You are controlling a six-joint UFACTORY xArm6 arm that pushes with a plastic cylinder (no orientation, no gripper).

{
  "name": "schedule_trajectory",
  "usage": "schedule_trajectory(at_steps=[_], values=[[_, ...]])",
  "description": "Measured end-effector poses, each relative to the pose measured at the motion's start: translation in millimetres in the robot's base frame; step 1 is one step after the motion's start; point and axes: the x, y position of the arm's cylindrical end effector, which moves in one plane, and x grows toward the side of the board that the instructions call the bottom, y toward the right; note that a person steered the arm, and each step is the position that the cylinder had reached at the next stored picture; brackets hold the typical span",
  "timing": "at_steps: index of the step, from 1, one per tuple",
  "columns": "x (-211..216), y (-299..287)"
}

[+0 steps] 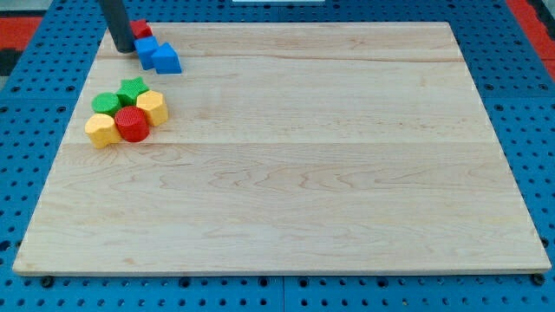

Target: Place the red star close to the blue blocks

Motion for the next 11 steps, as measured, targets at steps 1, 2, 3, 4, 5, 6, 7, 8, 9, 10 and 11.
schedule_trajectory(at_steps=[1,2,3,4,5,6,7,8,9,10,11], values=[[11,5],[16,26],[16,42],[13,11],[18,-41],[-6,-59],[-35,-48],[-56,-8],[-58,16],[-45,22],[-33,23]])
